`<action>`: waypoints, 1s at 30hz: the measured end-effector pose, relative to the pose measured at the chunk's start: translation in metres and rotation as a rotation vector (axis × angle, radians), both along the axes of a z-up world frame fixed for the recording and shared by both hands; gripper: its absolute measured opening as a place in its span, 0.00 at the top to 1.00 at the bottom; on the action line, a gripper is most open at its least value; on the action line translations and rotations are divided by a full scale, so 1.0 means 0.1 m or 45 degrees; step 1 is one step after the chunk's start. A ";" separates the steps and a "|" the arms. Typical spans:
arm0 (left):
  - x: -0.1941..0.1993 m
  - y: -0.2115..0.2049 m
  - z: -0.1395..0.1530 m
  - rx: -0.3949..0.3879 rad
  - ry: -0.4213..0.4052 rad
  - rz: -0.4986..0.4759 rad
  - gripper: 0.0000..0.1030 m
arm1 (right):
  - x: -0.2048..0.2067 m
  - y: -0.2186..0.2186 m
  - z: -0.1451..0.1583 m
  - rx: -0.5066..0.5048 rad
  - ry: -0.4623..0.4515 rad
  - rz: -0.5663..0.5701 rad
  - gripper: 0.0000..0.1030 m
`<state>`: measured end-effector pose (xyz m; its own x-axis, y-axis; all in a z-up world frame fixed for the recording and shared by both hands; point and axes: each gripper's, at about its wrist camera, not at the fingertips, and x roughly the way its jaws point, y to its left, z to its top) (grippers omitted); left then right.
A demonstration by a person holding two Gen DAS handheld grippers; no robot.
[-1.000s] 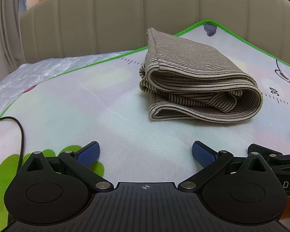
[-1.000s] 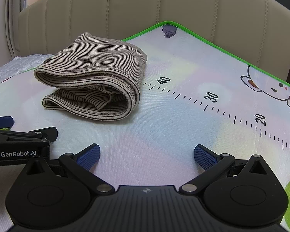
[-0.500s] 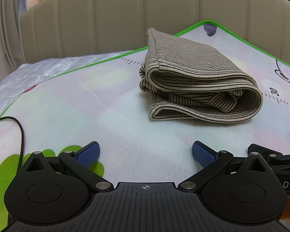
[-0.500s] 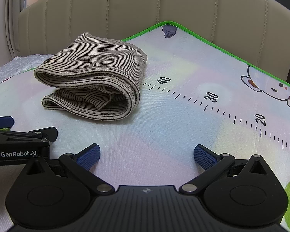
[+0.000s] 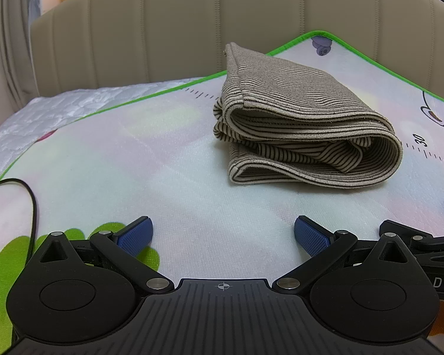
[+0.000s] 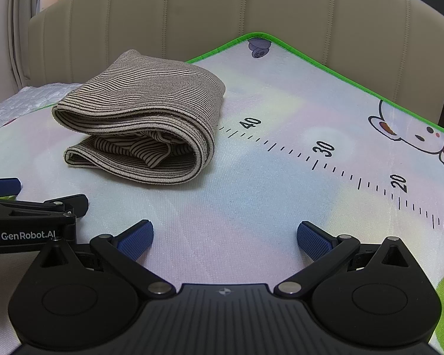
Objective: Fold clothes
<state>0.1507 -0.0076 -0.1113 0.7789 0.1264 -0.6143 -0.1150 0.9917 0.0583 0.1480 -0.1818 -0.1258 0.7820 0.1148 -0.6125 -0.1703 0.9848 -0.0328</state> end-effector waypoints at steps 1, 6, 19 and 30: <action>0.00 0.00 0.00 0.000 0.000 0.000 0.00 | 0.00 0.00 0.00 0.000 0.000 0.000 0.00; 0.00 0.00 0.00 0.000 0.000 0.001 0.00 | 0.00 0.00 -0.01 0.000 -0.001 0.000 0.00; -0.01 0.00 -0.01 -0.012 -0.012 0.004 0.00 | 0.01 0.01 -0.02 0.001 -0.002 -0.002 0.00; 0.08 0.07 0.00 -0.026 0.008 -0.059 0.00 | 0.01 0.01 -0.02 0.005 -0.003 -0.005 0.00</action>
